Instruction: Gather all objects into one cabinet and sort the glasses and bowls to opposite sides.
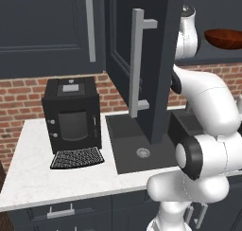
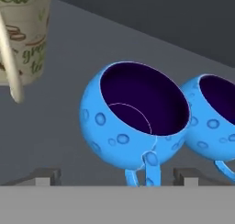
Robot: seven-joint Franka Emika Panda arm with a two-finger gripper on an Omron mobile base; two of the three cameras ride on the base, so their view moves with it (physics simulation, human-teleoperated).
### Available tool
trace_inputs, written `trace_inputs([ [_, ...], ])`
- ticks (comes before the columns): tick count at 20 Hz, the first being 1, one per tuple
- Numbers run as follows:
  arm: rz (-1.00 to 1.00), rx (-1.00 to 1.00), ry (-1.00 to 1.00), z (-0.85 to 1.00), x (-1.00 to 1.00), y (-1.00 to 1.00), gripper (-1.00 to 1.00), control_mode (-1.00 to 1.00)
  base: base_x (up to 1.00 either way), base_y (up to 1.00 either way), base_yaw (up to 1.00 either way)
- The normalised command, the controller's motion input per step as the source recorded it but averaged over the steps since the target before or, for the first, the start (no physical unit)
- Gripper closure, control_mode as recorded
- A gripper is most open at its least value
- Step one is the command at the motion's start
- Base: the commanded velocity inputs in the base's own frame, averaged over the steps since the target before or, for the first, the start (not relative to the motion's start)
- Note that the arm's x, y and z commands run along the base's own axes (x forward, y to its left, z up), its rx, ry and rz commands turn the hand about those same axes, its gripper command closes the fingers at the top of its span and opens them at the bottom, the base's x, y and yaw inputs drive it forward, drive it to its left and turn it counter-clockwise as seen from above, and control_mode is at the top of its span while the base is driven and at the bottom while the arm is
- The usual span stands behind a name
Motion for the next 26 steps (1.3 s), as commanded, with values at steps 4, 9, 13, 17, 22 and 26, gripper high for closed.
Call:
trace_inputs([
  [4, 0.0, 0.0, -0.11, 0.0, -0.48, 0.0, -1.0, -1.0, 0.0, 0.0, 0.0],
  [9, 0.0, 0.0, -0.12, 0.0, -0.77, 0.0, -1.0, -1.0, 0.0, 0.0, 0.0],
  [13, 0.0, 0.0, -0.16, 0.0, -0.97, 0.0, -1.0, -1.0, 0.0, 0.0, 0.0],
  [17, 0.0, 0.0, -0.19, 0.0, -1.0, 0.0, -1.0, -1.0, 0.0, 0.0, 0.0],
  [22, 0.0, 0.0, -0.21, 0.0, -1.0, 0.0, -1.0, -1.0, 0.0, 0.0, 0.0],
  [26, 0.0, 0.0, -0.23, 0.04, -1.0, -0.01, -1.0, -1.0, 0.0, 0.0, 0.0],
])
